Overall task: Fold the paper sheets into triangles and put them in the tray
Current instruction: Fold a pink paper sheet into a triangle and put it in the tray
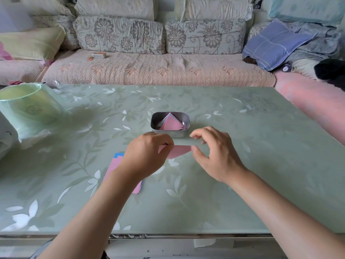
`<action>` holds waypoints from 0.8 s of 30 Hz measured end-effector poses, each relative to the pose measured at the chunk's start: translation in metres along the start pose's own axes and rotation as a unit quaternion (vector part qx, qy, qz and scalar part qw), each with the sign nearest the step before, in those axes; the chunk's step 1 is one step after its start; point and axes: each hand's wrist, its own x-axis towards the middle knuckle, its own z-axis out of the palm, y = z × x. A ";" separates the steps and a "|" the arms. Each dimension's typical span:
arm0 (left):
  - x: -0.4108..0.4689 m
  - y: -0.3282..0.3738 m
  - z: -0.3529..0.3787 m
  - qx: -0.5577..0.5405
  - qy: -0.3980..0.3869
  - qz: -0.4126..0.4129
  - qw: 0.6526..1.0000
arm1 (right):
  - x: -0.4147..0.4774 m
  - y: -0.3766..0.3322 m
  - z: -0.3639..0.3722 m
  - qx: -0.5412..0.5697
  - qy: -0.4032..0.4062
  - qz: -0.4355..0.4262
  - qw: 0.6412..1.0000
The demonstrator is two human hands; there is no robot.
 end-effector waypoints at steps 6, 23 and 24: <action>-0.002 0.008 0.003 -0.006 0.012 0.043 0.999 | -0.001 -0.006 0.010 -0.022 -0.017 -0.017 0.999; 0.003 -0.003 -0.014 -0.052 -0.050 0.016 0.997 | 0.004 0.003 -0.003 0.009 -0.037 -0.013 0.999; 0.003 -0.007 -0.017 -0.052 -0.055 0.009 0.997 | 0.004 0.004 -0.004 0.014 -0.034 -0.008 0.999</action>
